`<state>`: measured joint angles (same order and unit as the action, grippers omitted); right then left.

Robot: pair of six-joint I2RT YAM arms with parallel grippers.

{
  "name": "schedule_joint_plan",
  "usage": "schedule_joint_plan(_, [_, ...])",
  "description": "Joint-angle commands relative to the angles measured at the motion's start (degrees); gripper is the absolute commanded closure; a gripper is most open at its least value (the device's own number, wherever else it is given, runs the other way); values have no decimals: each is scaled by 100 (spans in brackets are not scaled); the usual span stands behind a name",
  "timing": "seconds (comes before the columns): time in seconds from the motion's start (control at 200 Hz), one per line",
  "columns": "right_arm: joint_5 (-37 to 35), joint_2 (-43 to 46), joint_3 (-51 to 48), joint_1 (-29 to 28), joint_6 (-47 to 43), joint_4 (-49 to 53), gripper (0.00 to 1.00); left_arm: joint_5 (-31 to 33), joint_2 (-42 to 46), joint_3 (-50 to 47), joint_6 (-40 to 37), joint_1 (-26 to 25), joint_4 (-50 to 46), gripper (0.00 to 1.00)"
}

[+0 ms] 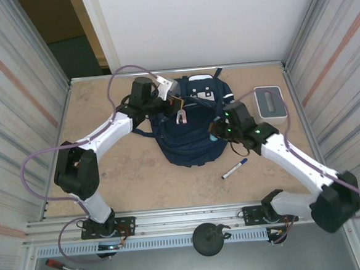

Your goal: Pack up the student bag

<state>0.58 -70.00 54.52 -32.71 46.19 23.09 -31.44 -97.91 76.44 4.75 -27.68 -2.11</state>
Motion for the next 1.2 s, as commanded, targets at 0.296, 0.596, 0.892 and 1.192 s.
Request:
schedule_joint_plan(0.296, [427, -2271, 1197, -176, 296, -2085, 70, -28, 360, 544, -27, 88, -10, 100])
schedule_joint_plan(0.596, [-408, -2401, 854, 127, 737, -2330, 54, -21, 319, 478, -102, -40, -93, 100])
schedule_joint_plan(0.892, [729, -1574, 272, 116, -63, -2324, 48, 76, 318, 211, -126, -44, 4, 100])
schedule_joint_plan(1.192, [1963, -672, -451, 150, -411, -2033, 45, 183, 196, 72, -127, -44, 129, 100])
